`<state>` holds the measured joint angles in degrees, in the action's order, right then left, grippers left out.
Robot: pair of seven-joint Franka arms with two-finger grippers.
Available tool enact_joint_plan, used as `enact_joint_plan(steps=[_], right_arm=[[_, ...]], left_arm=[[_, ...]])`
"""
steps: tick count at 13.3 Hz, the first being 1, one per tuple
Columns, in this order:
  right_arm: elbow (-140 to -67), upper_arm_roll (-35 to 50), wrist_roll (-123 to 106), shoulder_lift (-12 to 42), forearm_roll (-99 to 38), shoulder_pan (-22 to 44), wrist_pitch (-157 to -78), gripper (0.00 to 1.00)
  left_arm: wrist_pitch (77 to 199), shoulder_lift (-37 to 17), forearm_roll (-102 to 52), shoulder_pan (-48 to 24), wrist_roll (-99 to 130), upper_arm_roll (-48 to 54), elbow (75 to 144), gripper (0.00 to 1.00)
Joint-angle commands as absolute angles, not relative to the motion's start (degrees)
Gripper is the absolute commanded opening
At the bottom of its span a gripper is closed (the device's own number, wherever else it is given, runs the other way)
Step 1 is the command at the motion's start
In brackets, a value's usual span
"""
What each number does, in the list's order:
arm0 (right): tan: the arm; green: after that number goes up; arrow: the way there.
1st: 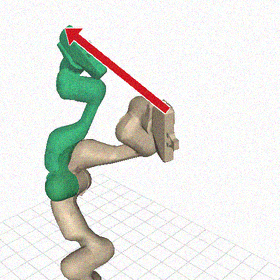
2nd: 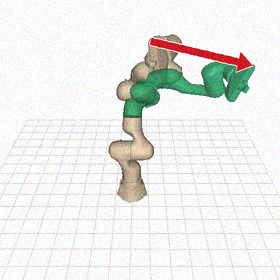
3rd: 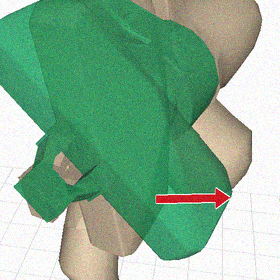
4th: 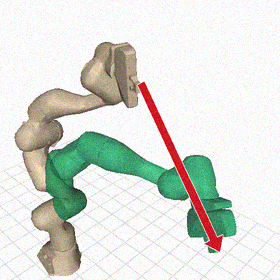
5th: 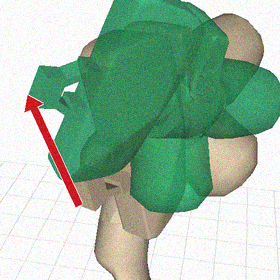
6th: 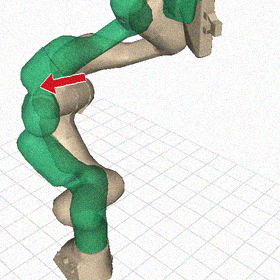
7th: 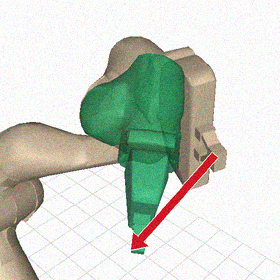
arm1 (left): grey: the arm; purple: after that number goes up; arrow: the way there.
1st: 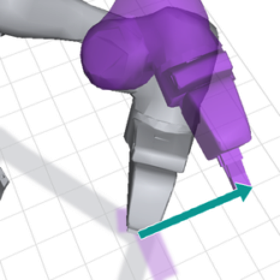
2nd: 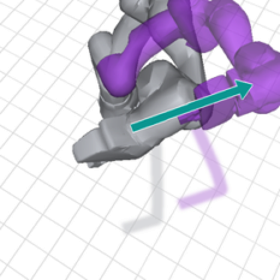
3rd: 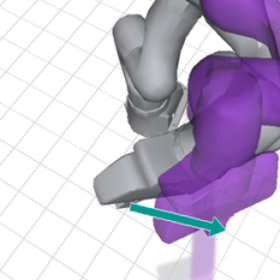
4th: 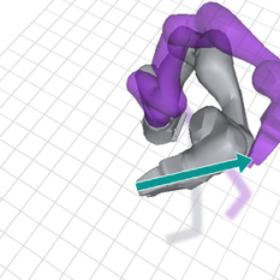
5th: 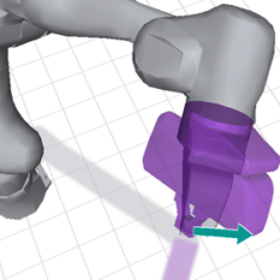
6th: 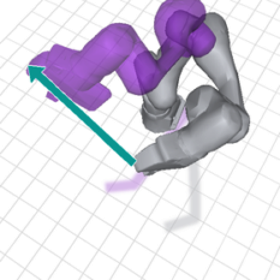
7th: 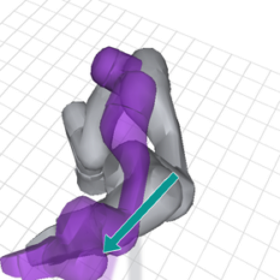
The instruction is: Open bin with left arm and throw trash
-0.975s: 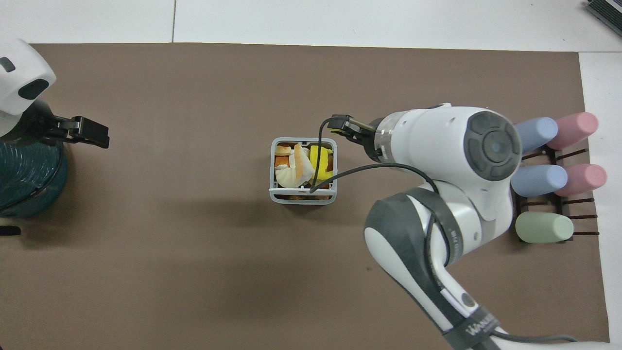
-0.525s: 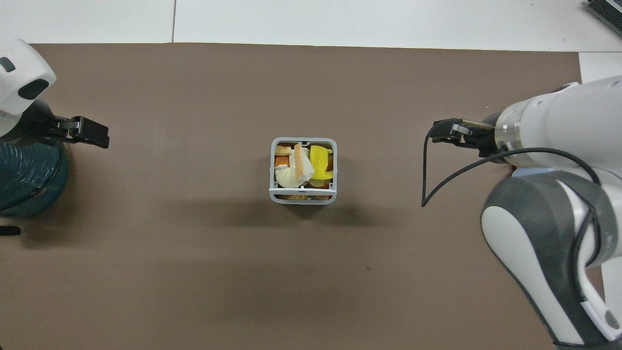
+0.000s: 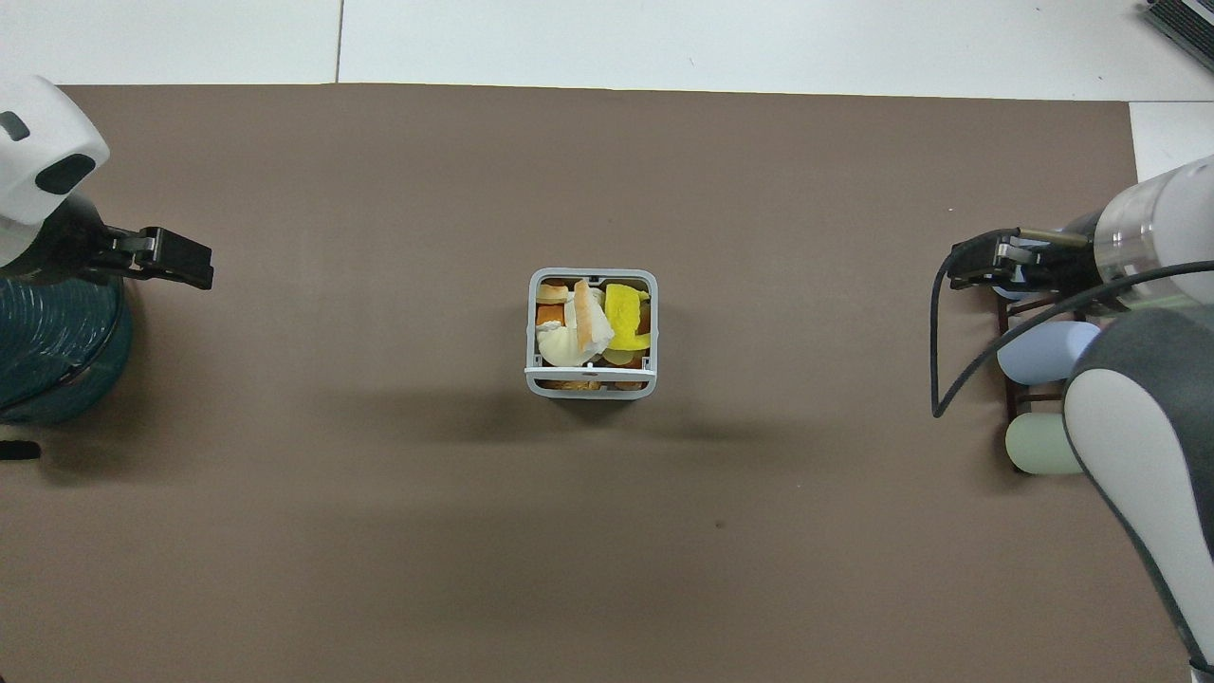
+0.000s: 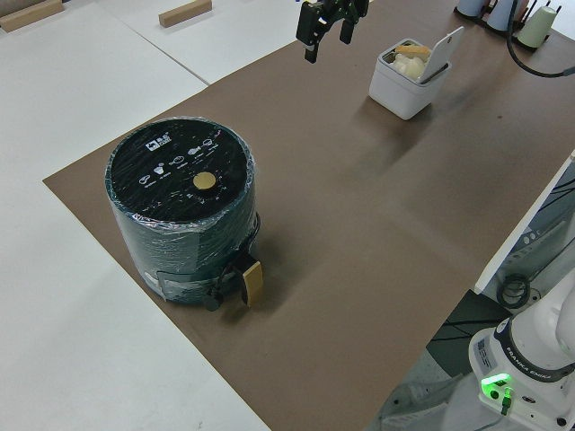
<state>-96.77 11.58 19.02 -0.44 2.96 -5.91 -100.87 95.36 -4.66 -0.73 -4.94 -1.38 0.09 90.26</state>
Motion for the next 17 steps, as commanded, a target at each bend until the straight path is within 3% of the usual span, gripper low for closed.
enact_joint_plan(steps=[1,6,11,17], right_arm=[[-94.22,12.13,15.83,1.32,3.78,-6.94,-99.32,1.00],[-94.22,11.95,13.89,0.62,2.55,-9.49,-98.97,1.00],[-94.57,3.80,13.89,0.26,2.46,-1.60,-96.51,1.00],[-95.45,0.44,13.36,-0.09,2.37,2.11,-96.06,1.00]], left_arm=[[95.54,-2.81,0.53,-5.01,-1.32,0.09,92.29,1.00],[95.54,-2.81,0.53,-5.01,-1.32,0.09,92.29,1.00],[95.54,-2.81,0.53,-5.01,-1.32,0.09,92.29,1.00],[95.54,-2.81,0.53,-5.01,-1.32,0.09,92.29,1.00]])
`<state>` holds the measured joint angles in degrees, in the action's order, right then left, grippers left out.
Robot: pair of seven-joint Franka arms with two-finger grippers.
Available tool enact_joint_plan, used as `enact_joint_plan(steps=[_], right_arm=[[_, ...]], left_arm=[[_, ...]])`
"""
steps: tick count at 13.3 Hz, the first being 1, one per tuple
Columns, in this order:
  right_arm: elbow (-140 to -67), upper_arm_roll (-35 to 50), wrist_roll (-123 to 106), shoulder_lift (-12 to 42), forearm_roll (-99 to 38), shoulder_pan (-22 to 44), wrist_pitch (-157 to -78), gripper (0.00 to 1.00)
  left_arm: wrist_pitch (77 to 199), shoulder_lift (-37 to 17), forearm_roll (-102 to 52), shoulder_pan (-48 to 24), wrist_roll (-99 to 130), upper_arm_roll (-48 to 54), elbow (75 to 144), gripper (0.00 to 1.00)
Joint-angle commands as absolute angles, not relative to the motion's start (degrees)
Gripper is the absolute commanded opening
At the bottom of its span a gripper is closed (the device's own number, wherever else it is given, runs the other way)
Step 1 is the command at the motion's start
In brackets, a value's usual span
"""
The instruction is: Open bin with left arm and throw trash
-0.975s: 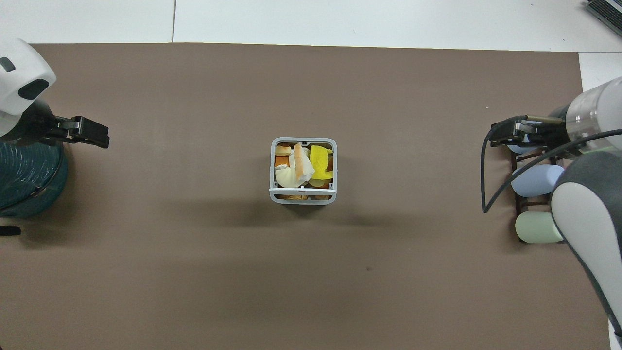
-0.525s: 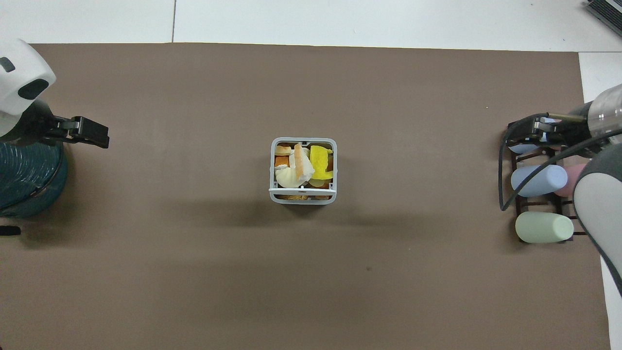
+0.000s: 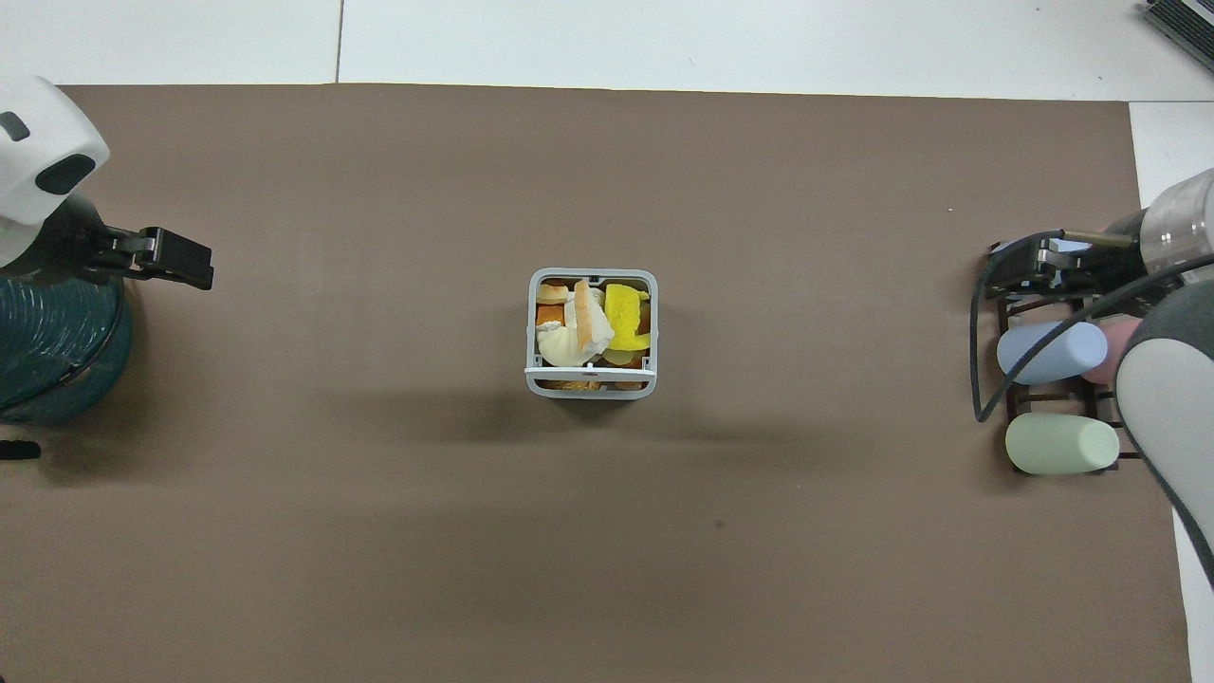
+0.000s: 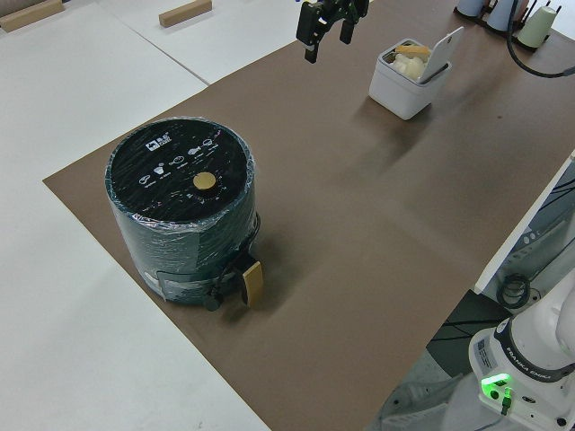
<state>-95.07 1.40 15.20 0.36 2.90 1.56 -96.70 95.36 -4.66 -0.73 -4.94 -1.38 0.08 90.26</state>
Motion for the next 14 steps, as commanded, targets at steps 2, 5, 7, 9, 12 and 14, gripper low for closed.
enact_joint_plan(steps=[2,5,7,9,12,14], right_arm=[[-95.45,0.44,13.36,-0.18,2.37,2.02,-95.89,1.00],[-95.62,0.44,13.27,-0.26,2.37,1.50,-95.45,1.00],[-95.80,0.44,13.36,-0.35,2.37,1.49,-95.45,1.00],[-95.89,0.44,13.27,-0.35,2.37,1.49,-95.45,1.00],[-96.24,0.44,8.47,-0.35,2.37,1.49,-96.06,1.00],[-96.42,0.44,7.91,-0.44,2.37,1.58,-95.98,1.00]], left_arm=[[95.54,-2.81,0.53,-5.01,-1.32,0.09,92.29,1.00],[95.54,-2.81,0.53,-5.01,-1.32,0.09,92.29,1.00],[95.54,-2.81,0.53,-4.92,-1.32,0.09,92.29,1.00],[95.54,-2.81,0.53,-5.01,-1.32,0.09,92.29,1.00],[95.54,-2.81,0.53,-5.01,-1.32,0.09,92.29,1.00],[95.54,-2.81,0.53,-5.01,-1.32,0.09,92.29,1.00]])
